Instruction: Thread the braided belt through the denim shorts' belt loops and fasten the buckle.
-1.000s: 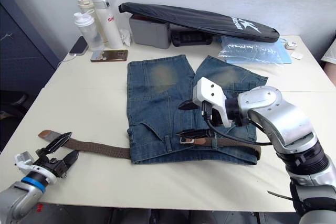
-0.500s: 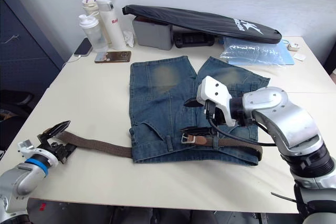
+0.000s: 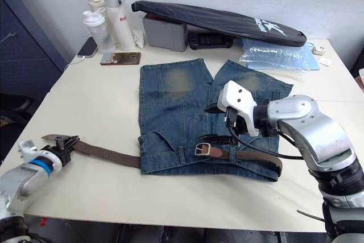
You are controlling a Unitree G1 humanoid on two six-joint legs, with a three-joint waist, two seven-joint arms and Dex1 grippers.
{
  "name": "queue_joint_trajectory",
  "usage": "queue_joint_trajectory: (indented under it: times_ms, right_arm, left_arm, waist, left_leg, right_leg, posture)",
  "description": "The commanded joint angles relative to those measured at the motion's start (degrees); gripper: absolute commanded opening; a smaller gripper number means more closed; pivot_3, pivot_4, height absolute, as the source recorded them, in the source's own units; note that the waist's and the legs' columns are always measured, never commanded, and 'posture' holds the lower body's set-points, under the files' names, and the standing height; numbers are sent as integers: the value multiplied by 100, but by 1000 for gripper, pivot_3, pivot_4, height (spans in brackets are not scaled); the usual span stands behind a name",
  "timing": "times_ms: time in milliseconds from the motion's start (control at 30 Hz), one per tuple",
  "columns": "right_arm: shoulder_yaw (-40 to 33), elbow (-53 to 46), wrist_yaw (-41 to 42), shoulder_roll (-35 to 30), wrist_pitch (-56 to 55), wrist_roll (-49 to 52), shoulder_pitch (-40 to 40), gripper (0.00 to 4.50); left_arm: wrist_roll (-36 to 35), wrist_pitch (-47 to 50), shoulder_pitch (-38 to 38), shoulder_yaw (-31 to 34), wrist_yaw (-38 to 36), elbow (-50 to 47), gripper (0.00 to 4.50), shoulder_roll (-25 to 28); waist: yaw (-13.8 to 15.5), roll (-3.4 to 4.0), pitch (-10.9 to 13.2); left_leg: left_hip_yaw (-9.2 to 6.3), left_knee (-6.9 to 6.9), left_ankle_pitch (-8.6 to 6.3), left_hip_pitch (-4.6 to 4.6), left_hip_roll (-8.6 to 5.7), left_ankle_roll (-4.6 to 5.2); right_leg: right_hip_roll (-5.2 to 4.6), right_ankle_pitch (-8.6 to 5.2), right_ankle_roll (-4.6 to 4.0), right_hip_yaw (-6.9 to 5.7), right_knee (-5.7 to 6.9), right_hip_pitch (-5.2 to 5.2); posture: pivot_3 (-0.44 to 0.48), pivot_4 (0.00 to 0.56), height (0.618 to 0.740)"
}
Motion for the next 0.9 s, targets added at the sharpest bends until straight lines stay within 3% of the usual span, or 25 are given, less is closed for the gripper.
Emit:
queue_joint_trajectory:
  times_ms: [33, 133, 233, 333, 467, 700, 900]
  right_arm:
    - [-285, -245, -114, -114, 66, 63, -3, 4500]
    - [-349, -285, -195, -136, 101, 67, 18, 4500]
    - [-467, -344, -407, -151, 63, -32, 44, 4500]
    - [-481, -417, -588, -178, -105, -225, 53, 4500]
    - [-208, -612, -743, -245, -480, -710, 35, 4500]
    - [554, -723, -1006, -33, -1066, -1632, -106, 4500]
    - [1415, -692, -926, 323, -1296, -2294, -414, 4500]
  left_arm:
    - [1765, -89, -453, -1381, -1121, -1324, 91, 602]
    - [2705, -184, -772, -2176, -1798, -1875, 91, 852]
    - [4487, -857, -1494, -3576, -2980, -2408, 91, 1407]
    - [5945, -1601, -1979, -4584, -3897, -2548, 91, 1752]
    - [7355, -2432, -2523, -5391, -4802, -2352, 91, 1817]
    - [8667, -3403, -3007, -5759, -5664, -1880, 91, 1433]
    - [8730, -3144, -3094, -5567, -5983, -1770, 91, 662]
  waist:
    - [8, 6, -1]
    - [4, 22, -9]
    - [-5, 26, -9]
    - [1, 29, -8]
    - [9, 35, -6]
    - [-12, 9, 19]
    - [9, 10, 19]
  left_leg:
    - [-1, -5, 0, -6, 0, 0]
    - [-2, -39, -3, -7, -20, 1]
    - [9, -53, 0, -14, -27, 12]
    - [26, -60, 6, -23, -13, 5]
    - [41, -56, 8, -23, 5, 3]
    - [88, -49, 24, -5, 44, 22]
    - [90, -36, 32, -8, 38, 26]
  right_leg:
    - [0, 13, -8, -4, -4, -7]
    - [-16, 37, -27, -5, -24, -9]
    - [-20, 38, -25, -4, -30, -23]
    - [8, 39, -22, 13, -24, -42]
    - [47, 42, -11, 75, -9, -71]
    - [73, 55, 19, 127, -6, -80]
    - [53, 62, 31, 115, 43, -95]
  posture:
    - [0, 150, 740]
    - [0, 150, 740]
    - [0, 150, 740]
    - [0, 150, 740]
    - [0, 150, 740]
    - [0, 150, 740]
    - [0, 150, 740]
